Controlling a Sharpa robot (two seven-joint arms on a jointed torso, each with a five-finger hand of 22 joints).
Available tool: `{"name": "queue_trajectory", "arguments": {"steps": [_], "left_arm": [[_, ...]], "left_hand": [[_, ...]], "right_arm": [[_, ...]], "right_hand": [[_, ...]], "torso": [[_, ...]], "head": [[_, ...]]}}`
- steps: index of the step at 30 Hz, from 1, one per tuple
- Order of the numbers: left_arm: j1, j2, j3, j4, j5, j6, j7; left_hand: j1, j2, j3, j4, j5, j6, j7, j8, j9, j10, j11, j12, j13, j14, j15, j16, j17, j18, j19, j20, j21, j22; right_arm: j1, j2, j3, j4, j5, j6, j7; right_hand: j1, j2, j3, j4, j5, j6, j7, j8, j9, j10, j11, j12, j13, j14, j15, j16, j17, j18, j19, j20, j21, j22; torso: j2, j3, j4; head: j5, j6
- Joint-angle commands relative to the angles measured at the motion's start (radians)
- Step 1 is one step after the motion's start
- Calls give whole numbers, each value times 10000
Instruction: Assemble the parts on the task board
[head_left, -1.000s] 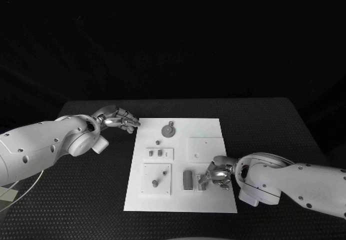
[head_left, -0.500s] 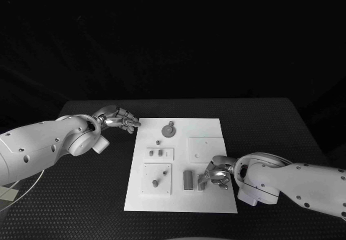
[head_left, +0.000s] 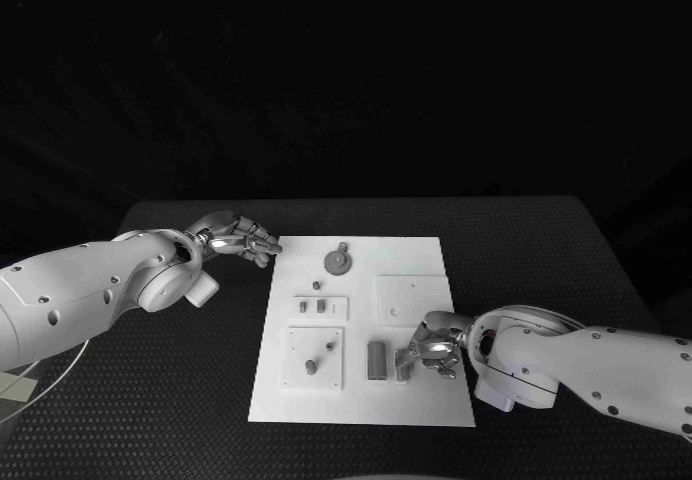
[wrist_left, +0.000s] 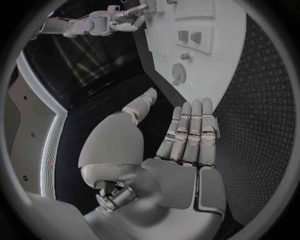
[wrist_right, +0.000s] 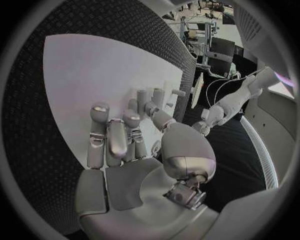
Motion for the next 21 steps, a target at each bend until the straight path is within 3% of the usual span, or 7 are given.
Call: {"name": "queue_trajectory", "arguments": {"steps": [1, 15, 21], "left_arm": [[12, 3, 5, 19, 0, 125, 54], [12, 0, 5, 10, 0, 138, 55], [12, -3, 4, 15, 0, 138, 52]], "left_hand": [[-44, -3, -13, 72, -38, -51, -24, 36, -11, 18, 29, 7, -15, 35, 3, -49, 17, 120, -69, 8, 11, -14], [-48, -4, -16, 77, -38, -51, -23, 38, -13, 19, 29, 7, -18, 37, 3, -55, 24, 119, -69, 9, 12, -14], [-53, -5, -19, 81, -38, -51, -23, 39, -14, 19, 29, 7, -19, 38, 3, -57, 27, 119, -69, 9, 12, -14]], "right_arm": [[-19, 13, -9, -42, -91, 228, -48], [-23, 83, -9, -121, 32, 292, -69], [-23, 78, -9, -128, 91, 323, -69]], "right_hand": [[183, -24, -91, -3, 34, 43, 36, -52, -29, 19, -61, 0, -20, -32, -72, -58, -32, 216, -24, -64, -12, 155], [-383, -872, -226, 279, 33, -95, 101, -177, -171, -83, -4, -88, -78, -130, -40, -179, -206, 216, 23, -68, -166, 64], [-503, -1088, -144, 468, 33, -144, 117, -208, -205, -105, 10, -100, -90, -143, -31, -201, -231, 216, 48, -84, -211, 45]], "torso": [[-1, 0, 1], [0, 5, 4], [-1, 4, -1]], "head": [[4, -7], [5, -19], [6, -23]]}}
